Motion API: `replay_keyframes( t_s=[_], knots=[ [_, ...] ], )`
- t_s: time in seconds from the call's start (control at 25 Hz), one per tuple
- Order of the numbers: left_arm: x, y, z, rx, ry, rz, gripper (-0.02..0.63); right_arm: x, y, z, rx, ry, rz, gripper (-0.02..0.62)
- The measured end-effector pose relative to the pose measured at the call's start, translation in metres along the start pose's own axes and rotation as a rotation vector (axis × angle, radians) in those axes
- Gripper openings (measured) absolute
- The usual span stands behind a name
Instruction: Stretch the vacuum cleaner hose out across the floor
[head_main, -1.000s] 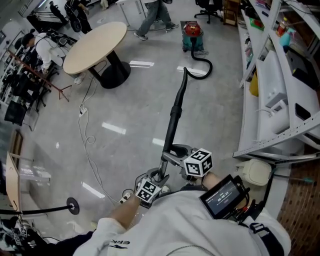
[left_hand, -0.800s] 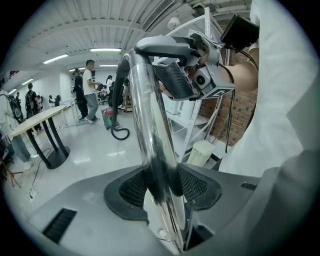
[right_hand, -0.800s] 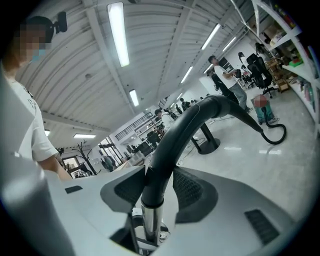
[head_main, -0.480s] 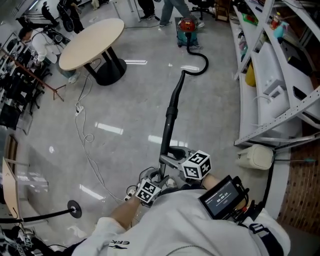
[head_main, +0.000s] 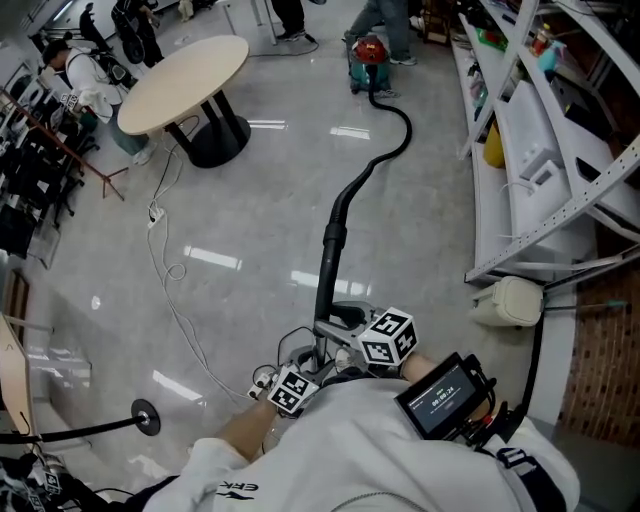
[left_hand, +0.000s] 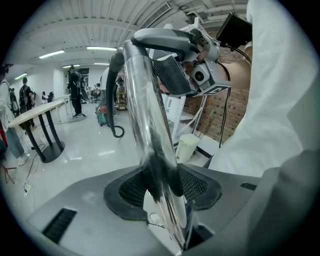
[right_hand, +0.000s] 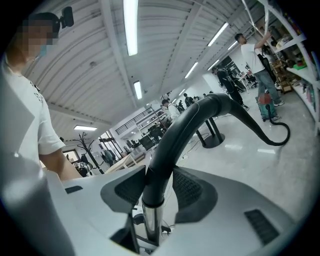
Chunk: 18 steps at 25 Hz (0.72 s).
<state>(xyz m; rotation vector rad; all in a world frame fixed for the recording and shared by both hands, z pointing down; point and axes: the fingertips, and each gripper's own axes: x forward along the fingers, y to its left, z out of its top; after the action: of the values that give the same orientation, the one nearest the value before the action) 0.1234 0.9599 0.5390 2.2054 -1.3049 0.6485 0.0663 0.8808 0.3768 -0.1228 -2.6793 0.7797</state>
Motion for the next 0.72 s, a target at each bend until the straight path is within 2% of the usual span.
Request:
replay_keyframes(
  t_s=[0.32, 0.72],
  knots=[
    [-0.006, -0.041, -0.016, 0.009, 0.016, 0.042, 0.178, -0.027, 0.031, -0.028, -0.013, 0.012, 0.051, 0.167],
    [-0.015, -0.116, -0.05, 0.004, 0.053, 0.121, 0.178, -0.075, 0.092, -0.076, -0.077, 0.037, 0.171, 0.163]
  ],
)
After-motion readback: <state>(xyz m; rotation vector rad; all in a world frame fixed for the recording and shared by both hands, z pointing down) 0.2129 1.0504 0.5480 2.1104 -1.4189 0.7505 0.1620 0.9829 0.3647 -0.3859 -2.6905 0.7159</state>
